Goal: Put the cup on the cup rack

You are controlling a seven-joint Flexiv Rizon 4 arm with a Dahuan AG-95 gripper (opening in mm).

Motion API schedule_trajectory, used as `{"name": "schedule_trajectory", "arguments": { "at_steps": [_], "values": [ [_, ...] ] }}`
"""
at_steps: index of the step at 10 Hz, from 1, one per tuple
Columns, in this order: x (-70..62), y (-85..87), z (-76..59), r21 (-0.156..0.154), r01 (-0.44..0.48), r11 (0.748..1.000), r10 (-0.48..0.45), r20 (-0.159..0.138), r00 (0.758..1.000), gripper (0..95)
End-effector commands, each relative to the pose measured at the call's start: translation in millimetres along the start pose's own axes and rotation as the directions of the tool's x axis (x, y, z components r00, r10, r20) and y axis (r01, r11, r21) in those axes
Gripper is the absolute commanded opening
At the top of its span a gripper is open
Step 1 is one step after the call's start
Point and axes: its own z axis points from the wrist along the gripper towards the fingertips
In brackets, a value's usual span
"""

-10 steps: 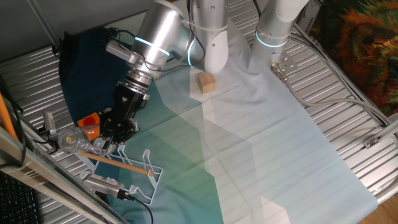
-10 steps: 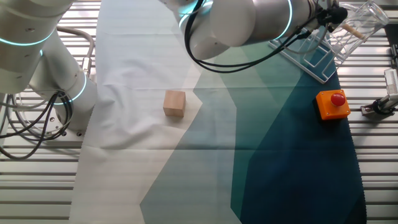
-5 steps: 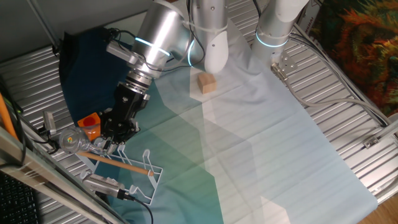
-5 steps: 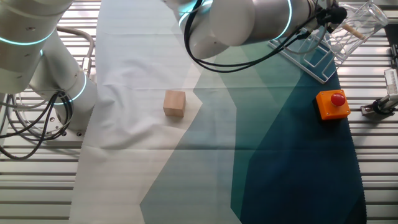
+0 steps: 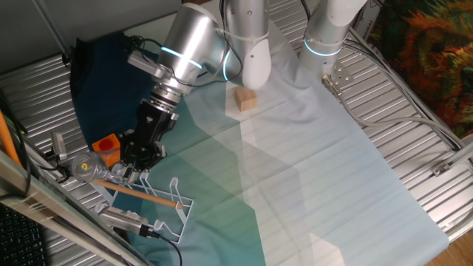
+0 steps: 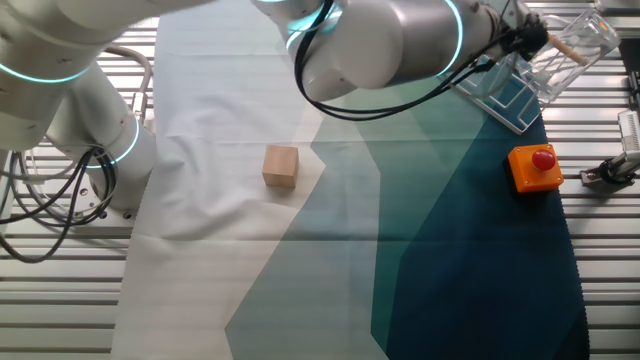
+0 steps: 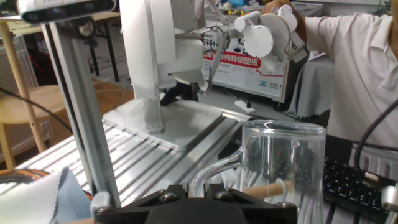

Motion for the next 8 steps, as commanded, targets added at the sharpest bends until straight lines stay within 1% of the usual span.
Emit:
{"name": "schedule_trajectory", "arguments": {
  "at_steps": [1, 8],
  "values": [
    [0.5, -1.0, 1.8, 0.003, 0.001, 1.000, -0.001, -0.004, 1.000, 0.0],
    [1.7, -1.1, 1.9, 0.010, -0.003, 1.000, 0.003, 0.004, 1.000, 0.0]
  ]
}}
